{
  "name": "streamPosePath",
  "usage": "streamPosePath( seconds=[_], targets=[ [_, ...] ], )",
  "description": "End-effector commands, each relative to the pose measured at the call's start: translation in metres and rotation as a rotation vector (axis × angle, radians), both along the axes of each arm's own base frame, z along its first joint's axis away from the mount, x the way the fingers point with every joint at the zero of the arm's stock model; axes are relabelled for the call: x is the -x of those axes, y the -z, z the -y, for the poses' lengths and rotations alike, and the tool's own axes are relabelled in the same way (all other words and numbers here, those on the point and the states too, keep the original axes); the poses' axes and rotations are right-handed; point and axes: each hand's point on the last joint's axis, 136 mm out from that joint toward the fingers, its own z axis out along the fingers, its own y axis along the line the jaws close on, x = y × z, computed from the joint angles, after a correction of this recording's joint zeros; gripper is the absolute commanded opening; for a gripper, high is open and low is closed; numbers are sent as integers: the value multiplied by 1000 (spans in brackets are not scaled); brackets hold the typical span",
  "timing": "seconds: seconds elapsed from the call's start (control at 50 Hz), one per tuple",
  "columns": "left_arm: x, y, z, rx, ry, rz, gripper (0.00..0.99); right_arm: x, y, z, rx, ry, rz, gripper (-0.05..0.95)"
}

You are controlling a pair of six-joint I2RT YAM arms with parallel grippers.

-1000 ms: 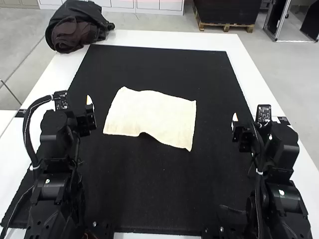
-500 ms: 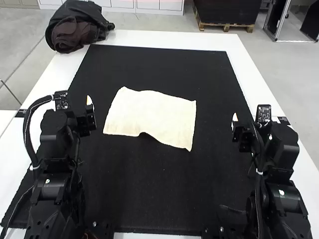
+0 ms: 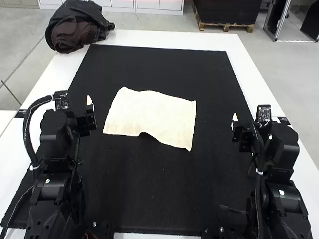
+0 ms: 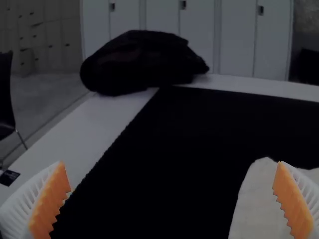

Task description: Fold the towel.

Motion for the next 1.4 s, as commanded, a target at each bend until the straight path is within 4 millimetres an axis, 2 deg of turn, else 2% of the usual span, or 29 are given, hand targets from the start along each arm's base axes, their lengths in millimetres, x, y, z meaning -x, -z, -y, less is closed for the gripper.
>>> streamPosePath(
  seconds=[0.0,1.38],
  targets=[
    [0,-2,1,-21,3,9,959,0,3,-3,6,-16,-7,921],
    [-1,-5,4,-55,19,9,959,0,2,-3,6,-16,-5,921]
  ],
)
